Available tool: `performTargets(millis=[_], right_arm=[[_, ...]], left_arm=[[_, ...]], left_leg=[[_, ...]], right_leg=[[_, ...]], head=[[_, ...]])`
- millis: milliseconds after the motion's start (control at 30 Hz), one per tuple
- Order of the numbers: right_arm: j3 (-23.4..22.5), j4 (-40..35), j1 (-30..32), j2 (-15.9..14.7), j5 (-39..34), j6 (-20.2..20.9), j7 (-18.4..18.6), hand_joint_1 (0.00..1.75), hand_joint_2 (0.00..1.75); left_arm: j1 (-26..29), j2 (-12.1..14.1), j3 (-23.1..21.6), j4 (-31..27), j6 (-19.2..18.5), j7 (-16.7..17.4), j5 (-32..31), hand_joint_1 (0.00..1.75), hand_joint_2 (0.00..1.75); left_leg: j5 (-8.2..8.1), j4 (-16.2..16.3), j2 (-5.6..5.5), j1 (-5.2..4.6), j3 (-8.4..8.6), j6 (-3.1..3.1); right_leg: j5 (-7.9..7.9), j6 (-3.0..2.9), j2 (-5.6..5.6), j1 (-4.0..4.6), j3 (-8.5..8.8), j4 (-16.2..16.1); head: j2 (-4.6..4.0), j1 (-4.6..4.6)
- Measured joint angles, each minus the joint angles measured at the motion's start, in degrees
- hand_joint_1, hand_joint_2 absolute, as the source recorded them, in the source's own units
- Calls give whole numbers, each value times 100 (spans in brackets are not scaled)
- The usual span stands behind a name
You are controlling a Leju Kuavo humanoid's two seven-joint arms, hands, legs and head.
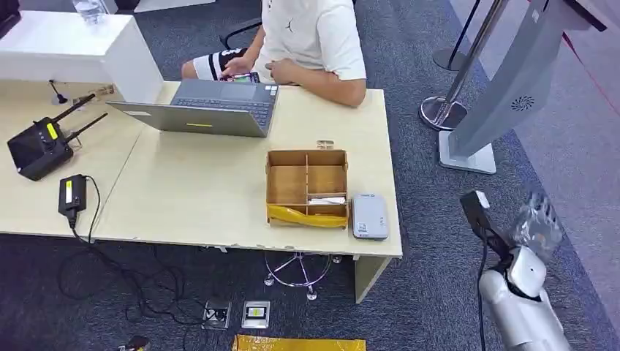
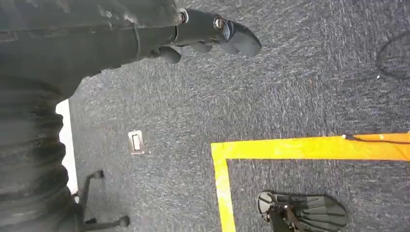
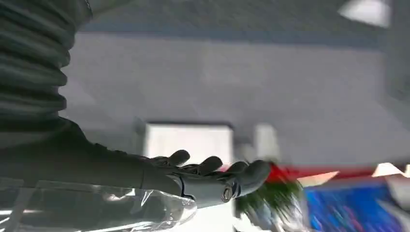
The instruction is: Pass the card to the sensor for recognition and then transmit it.
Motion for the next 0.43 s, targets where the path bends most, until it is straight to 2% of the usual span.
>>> performTargets(millis=[133,233,267,367,433], right_arm=[[-459,961,575,46,-1191,383,-300,0,175],[-817,1654,902,208,-1710,1137,-372,0,175],[-898,1833,999,289,-1673,1380,-378,0,175],[-905,2280,1164,527,-940,2520,-383,0,175],[-789,2409,1247,675,-445,2594,-346,0,175]], left_arm=[[6,2,68,2,-9,0,-13,0,175],[5,13,94,2,-61,2,-37,0,175],[4,13,109,2,-83,2,-55,0,175],[-1,33,112,0,-221,0,-201,0,175],[-2,41,109,-2,-288,-26,-275,0,175]], left_leg=[[-5,-3,-4,1,-5,-7],[-12,-5,5,7,-2,-15],[-15,-5,7,9,-2,-20],[-19,-6,16,14,2,-27],[-18,-6,16,13,2,-28]], right_leg=[[-6,-4,-1,1,-1,1],[-9,-8,4,6,-4,2],[-11,-11,5,8,-3,2],[-13,-15,14,11,-4,5],[-15,-18,14,11,-7,13]], head=[[0,0],[0,-2],[0,-2],[0,-2],[0,-4]])
